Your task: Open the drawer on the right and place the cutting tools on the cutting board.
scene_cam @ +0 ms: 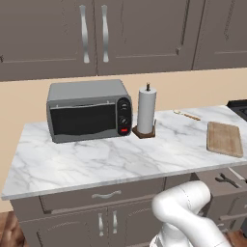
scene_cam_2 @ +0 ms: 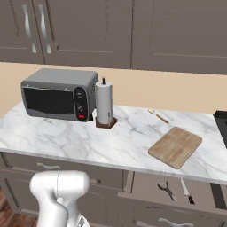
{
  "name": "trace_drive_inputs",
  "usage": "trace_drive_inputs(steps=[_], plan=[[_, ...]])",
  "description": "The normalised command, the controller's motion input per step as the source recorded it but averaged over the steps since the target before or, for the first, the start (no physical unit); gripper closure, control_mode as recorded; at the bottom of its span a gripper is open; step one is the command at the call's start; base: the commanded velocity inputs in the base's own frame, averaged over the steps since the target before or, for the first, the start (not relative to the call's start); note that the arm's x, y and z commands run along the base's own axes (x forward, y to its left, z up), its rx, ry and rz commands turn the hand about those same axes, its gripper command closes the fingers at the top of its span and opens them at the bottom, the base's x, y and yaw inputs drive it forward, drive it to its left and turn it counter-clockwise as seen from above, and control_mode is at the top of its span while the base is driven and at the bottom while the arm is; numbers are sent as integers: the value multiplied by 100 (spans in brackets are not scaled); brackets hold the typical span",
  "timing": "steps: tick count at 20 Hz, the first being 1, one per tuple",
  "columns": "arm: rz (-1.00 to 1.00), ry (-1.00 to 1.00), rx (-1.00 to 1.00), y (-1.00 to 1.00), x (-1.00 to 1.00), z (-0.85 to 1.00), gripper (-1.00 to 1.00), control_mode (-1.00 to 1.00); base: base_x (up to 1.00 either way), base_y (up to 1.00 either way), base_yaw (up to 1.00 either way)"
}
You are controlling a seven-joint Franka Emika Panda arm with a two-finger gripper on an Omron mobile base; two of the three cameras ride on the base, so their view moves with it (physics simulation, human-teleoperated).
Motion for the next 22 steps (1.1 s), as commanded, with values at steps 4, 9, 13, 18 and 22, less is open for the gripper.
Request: trace_drive_inputs(steps=[4,9,13,18,22], plan=[[-6,3,0,-47,-100,-39,-100,-100,0,0,0],[-5,0,0,-14,-66,12,-100,-100,0,0,0],[0,0,0,7,4,96,-100,-100,0,0,0],[0,1,0,37,41,100,-100,-100,0,0,0],[0,9,-4,39,54,100,-100,-100,0,0,0]])
